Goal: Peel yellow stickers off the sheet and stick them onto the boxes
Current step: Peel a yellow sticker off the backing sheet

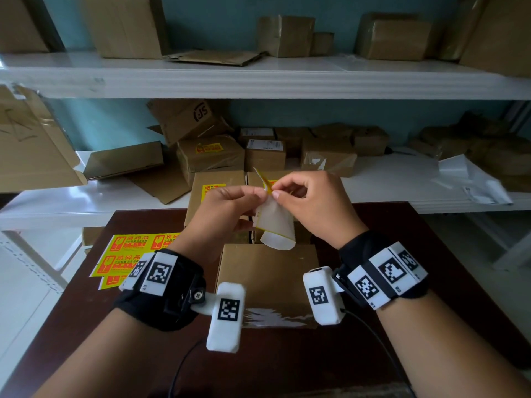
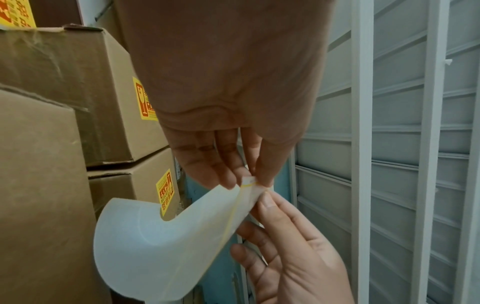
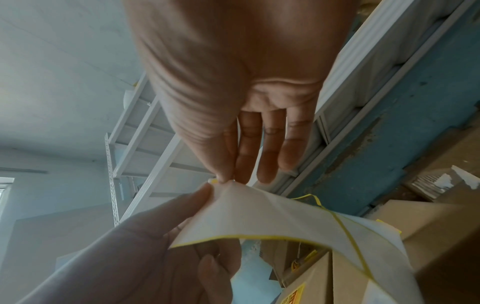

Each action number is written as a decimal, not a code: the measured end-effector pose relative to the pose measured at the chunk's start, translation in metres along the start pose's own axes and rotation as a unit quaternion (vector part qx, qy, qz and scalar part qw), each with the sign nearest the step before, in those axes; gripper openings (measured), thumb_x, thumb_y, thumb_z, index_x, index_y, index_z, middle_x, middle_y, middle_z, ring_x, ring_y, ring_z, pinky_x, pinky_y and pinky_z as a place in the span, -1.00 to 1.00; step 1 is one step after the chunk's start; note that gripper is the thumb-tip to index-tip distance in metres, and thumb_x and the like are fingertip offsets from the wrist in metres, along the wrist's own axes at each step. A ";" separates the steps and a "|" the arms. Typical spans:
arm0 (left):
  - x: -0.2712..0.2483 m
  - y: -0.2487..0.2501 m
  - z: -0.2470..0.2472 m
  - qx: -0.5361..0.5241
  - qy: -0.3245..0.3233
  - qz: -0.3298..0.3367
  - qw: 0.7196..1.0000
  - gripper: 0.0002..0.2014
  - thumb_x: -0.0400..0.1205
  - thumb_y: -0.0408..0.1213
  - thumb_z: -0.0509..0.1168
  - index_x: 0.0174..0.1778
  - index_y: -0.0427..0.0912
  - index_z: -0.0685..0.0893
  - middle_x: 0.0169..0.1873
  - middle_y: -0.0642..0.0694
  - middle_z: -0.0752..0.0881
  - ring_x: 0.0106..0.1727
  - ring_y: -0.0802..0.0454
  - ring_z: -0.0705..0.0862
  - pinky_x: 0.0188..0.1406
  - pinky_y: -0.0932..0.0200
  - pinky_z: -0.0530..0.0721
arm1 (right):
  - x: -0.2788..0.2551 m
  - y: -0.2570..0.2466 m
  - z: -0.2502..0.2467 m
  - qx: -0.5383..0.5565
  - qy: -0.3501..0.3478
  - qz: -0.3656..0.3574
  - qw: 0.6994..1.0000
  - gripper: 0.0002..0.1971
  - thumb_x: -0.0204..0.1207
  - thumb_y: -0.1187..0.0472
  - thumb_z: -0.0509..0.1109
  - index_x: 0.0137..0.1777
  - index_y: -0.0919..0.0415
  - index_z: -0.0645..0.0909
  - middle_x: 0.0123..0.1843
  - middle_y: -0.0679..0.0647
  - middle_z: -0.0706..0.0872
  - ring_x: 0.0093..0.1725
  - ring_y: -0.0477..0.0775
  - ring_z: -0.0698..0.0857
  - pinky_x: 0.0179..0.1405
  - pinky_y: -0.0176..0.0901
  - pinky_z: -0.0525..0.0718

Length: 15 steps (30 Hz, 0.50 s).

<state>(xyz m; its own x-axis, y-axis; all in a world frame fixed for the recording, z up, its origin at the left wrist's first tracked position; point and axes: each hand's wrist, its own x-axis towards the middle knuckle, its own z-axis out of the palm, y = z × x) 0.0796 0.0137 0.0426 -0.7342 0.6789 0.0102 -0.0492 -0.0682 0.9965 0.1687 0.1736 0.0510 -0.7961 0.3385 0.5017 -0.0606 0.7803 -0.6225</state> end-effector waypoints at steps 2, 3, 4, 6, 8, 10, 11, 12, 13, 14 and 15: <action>0.001 -0.001 -0.001 0.000 -0.003 0.005 1.000 -0.87 0.65 -0.26 0.40 -0.04 -0.22 0.83 -0.06 -0.40 0.73 -0.06 -0.17 0.70 -0.18 0.12 0.76 | 0.000 -0.001 0.001 -0.001 -0.002 -0.003 1.000 -0.92 0.52 0.08 0.53 -0.07 -0.01 0.85 -0.17 -0.17 0.83 -0.16 -0.16 0.77 -0.09 0.02 0.79; 0.001 -0.002 -0.001 0.001 -0.004 0.006 1.000 -0.86 0.64 -0.27 0.40 -0.03 -0.23 0.83 -0.06 -0.37 0.73 -0.06 -0.16 0.69 -0.19 0.13 0.75 | 0.000 -0.001 0.001 0.000 -0.002 -0.003 1.000 -0.92 0.52 0.08 0.53 -0.07 -0.01 0.86 -0.17 -0.17 0.84 -0.16 -0.17 0.77 -0.10 0.01 0.79; 0.002 -0.003 -0.002 0.003 -0.006 0.008 1.000 -0.85 0.64 -0.26 0.40 -0.01 -0.24 0.83 -0.06 -0.36 0.74 -0.06 -0.15 0.69 -0.19 0.13 0.74 | 0.000 -0.001 0.001 0.001 -0.002 -0.001 1.000 -0.92 0.52 0.08 0.53 -0.07 -0.01 0.86 -0.17 -0.17 0.84 -0.17 -0.17 0.77 -0.10 0.00 0.79; 0.002 -0.004 -0.002 0.008 -0.007 0.008 1.000 -0.85 0.64 -0.26 0.40 0.02 -0.24 0.82 -0.07 -0.34 0.75 -0.06 -0.14 0.68 -0.20 0.14 0.72 | -0.001 -0.001 0.000 0.002 -0.003 0.003 1.000 -0.92 0.52 0.09 0.53 -0.07 -0.01 0.86 -0.17 -0.18 0.84 -0.16 -0.18 0.77 -0.09 -0.01 0.79; 0.003 -0.004 -0.003 0.011 -0.007 0.007 1.000 -0.87 0.64 -0.27 0.40 0.00 -0.23 0.81 -0.09 -0.30 0.76 -0.07 -0.13 0.67 -0.20 0.15 0.71 | -0.001 -0.002 0.000 -0.002 -0.005 0.001 1.000 -0.92 0.52 0.08 0.53 -0.06 -0.01 0.86 -0.16 -0.17 0.84 -0.16 -0.19 0.77 -0.09 -0.02 0.80; 0.003 -0.004 -0.003 0.017 -0.011 0.009 1.000 -0.87 0.65 -0.26 0.39 -0.01 -0.21 0.81 -0.11 -0.26 0.76 -0.09 -0.09 0.67 -0.21 0.16 0.70 | -0.002 -0.003 0.000 -0.006 -0.010 -0.001 1.000 -0.91 0.53 0.08 0.53 -0.04 -0.01 0.86 -0.15 -0.17 0.84 -0.15 -0.19 0.77 -0.08 -0.03 0.80; 0.003 -0.004 -0.003 0.020 -0.013 0.010 1.000 -0.87 0.65 -0.26 0.39 -0.01 -0.21 0.82 -0.12 -0.25 0.76 -0.11 -0.07 0.68 -0.22 0.17 0.69 | -0.002 -0.003 0.000 -0.006 -0.012 -0.002 1.000 -0.90 0.54 0.08 0.53 -0.03 0.00 0.86 -0.14 -0.16 0.84 -0.15 -0.19 0.78 -0.08 -0.04 0.80; 0.002 -0.004 -0.003 0.022 -0.015 0.011 1.000 -0.87 0.66 -0.26 0.39 -0.02 -0.20 0.82 -0.13 -0.23 0.77 -0.12 -0.05 0.69 -0.24 0.19 0.69 | -0.002 -0.003 0.000 -0.006 -0.013 -0.003 1.000 -0.90 0.54 0.08 0.53 -0.02 0.00 0.86 -0.14 -0.16 0.85 -0.14 -0.19 0.78 -0.08 -0.04 0.81; 0.002 -0.004 -0.003 0.022 -0.016 0.012 1.000 -0.87 0.66 -0.26 0.38 -0.03 -0.20 0.82 -0.14 -0.21 0.78 -0.14 -0.02 0.70 -0.25 0.20 0.69 | -0.002 -0.003 0.000 -0.006 -0.014 -0.004 1.000 -0.89 0.54 0.08 0.53 -0.01 0.01 0.86 -0.14 -0.15 0.85 -0.15 -0.19 0.78 -0.08 -0.04 0.81; 0.002 -0.004 -0.003 0.022 -0.015 0.011 1.000 -0.87 0.67 -0.26 0.38 -0.03 -0.20 0.82 -0.15 -0.20 0.79 -0.14 -0.02 0.71 -0.25 0.19 0.70 | -0.002 -0.003 0.000 -0.006 -0.014 -0.006 1.000 -0.89 0.54 0.08 0.53 -0.01 0.00 0.87 -0.14 -0.15 0.85 -0.15 -0.19 0.78 -0.09 -0.03 0.81; 0.002 -0.004 -0.004 0.022 -0.014 0.011 1.000 -0.86 0.66 -0.26 0.38 -0.02 -0.21 0.82 -0.15 -0.20 0.79 -0.13 -0.03 0.71 -0.21 0.16 0.70 | -0.002 -0.002 0.000 -0.006 -0.015 -0.006 1.000 -0.89 0.54 0.08 0.53 -0.01 0.00 0.87 -0.14 -0.15 0.85 -0.15 -0.19 0.78 -0.09 -0.03 0.81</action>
<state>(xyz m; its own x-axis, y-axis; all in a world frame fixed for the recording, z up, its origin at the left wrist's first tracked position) 0.0760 0.0124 0.0385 -0.7149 0.6984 0.0335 -0.0037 -0.0516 0.9987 0.1701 0.1712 0.0515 -0.8127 0.3139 0.4909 -0.0632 0.7901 -0.6098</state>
